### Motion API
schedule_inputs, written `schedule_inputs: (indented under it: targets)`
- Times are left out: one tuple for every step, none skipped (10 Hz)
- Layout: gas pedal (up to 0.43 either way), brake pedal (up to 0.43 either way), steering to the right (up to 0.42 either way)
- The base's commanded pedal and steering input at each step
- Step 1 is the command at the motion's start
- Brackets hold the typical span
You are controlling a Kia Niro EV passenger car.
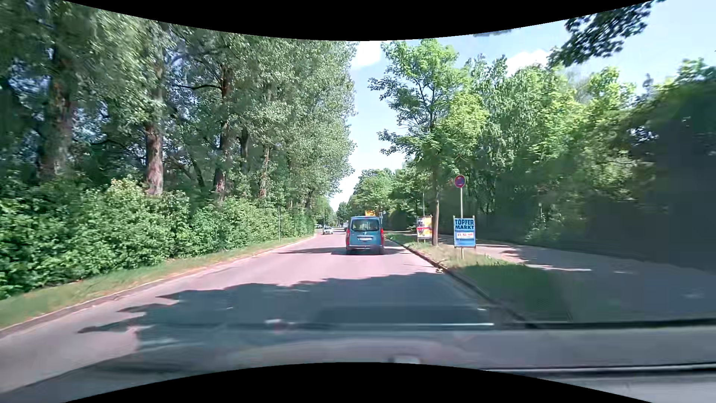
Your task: Follow the waypoints while adhering to traffic rules and regulations
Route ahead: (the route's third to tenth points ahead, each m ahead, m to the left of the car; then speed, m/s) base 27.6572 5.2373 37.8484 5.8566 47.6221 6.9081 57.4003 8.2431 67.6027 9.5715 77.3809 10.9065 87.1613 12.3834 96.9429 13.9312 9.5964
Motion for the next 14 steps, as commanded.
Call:
schedule_inputs:
  targets:
    - [0.15,0.0,-0.01]
    - [0.15,0.0,-0.01]
    - [0.138,0.0,-0.01]
    - [0.13,0.0,-0.01]
    - [0.13,0.0,-0.009]
    - [0.13,0.0,-0.01]
    - [0.13,0.0,-0.01]
    - [0.13,0.0,-0.01]
    - [0.13,0.0,-0.01]
    - [0.15,0.0,-0.01]
    - [0.177,0.0,-0.01]
    - [0.177,0.0,-0.01]
    - [0.177,0.0,-0.01]
    - [0.157,0.0,-0.01]
